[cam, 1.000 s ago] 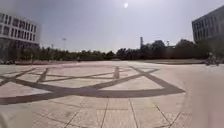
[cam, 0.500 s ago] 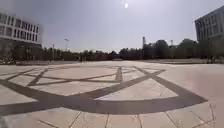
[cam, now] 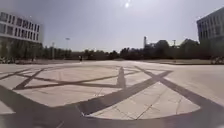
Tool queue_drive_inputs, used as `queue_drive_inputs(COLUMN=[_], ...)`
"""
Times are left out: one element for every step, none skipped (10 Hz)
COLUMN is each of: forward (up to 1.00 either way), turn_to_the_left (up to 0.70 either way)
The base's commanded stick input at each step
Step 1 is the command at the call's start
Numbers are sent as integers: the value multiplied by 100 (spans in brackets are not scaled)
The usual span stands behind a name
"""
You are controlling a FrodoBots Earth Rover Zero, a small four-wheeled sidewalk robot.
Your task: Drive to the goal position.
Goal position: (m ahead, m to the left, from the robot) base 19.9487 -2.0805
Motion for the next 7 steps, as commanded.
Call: queue_drive_inputs(forward=[100,100,100,100,100,100,100], turn_to_the_left=[39,11,0,0,0,0,0])
